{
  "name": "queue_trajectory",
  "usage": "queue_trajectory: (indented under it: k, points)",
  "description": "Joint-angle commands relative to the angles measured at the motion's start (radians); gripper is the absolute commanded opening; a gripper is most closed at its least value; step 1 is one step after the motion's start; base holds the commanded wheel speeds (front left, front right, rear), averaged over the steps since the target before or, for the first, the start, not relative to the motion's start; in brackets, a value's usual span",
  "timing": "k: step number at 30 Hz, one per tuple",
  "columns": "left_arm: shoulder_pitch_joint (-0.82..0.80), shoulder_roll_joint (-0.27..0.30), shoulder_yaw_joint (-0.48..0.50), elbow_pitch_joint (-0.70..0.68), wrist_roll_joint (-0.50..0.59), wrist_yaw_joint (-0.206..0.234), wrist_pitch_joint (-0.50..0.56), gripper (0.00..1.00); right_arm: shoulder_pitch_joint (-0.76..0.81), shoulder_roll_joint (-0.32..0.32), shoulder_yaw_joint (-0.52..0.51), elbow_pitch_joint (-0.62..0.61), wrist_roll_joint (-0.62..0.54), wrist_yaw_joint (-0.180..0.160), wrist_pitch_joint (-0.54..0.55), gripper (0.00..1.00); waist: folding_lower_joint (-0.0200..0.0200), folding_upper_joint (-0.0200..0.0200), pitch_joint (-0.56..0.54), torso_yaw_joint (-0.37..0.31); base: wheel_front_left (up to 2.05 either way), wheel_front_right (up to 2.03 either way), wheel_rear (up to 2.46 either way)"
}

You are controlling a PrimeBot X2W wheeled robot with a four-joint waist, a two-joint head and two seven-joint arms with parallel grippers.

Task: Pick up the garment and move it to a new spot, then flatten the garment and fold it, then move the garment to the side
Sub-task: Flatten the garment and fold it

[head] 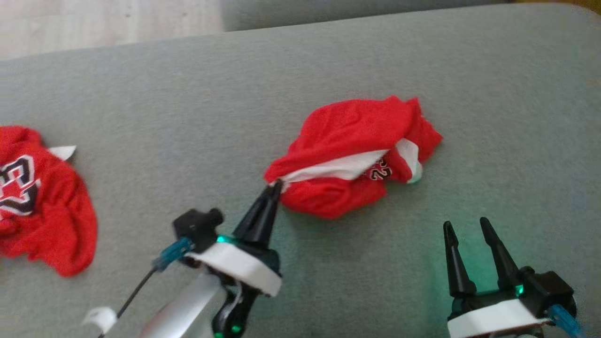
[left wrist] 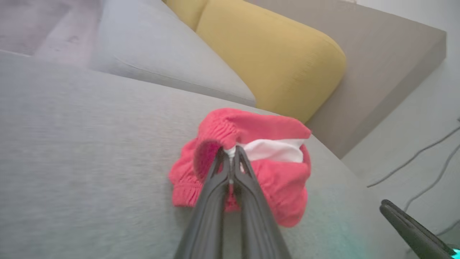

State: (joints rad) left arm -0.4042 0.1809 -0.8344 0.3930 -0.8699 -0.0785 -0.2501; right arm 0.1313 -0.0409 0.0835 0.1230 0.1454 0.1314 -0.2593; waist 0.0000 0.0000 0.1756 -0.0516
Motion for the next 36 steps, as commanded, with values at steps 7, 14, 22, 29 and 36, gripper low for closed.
queue_trajectory:
  k: [7,14,22,29,36]
  points:
    - [0.042,0.046,0.149,-0.077,0.042,-0.011,-0.011,0.0,-0.11,-0.009,0.035,0.06,0.153,-0.001,-0.002,1.0,0.0,0.0,0.0,0.081,0.0,0.0,0.0]
    - [0.002,0.021,0.164,-0.047,0.082,-0.029,-0.012,0.0,-0.241,-0.009,0.161,0.217,0.468,-0.001,-0.002,1.0,0.0,0.0,0.03,0.109,0.0,0.0,0.0]
    - [-0.016,-0.009,0.167,-0.009,0.108,-0.043,-0.012,0.0,-0.299,-0.009,0.289,0.299,0.789,-0.001,-0.002,1.0,0.0,0.0,0.04,0.123,0.0,0.0,0.0]
    - [-0.025,-0.019,0.168,0.014,0.123,-0.049,-0.012,0.0,-0.318,-0.017,0.326,0.302,1.034,-0.001,-0.002,1.0,0.0,0.0,0.038,0.129,0.0,0.0,0.0]
    - [-0.033,-0.028,0.163,0.023,0.131,-0.051,-0.012,0.0,-0.34,-0.049,0.411,0.321,1.18,-0.001,0.013,1.0,0.0,0.0,0.037,0.131,0.0,0.0,0.0]
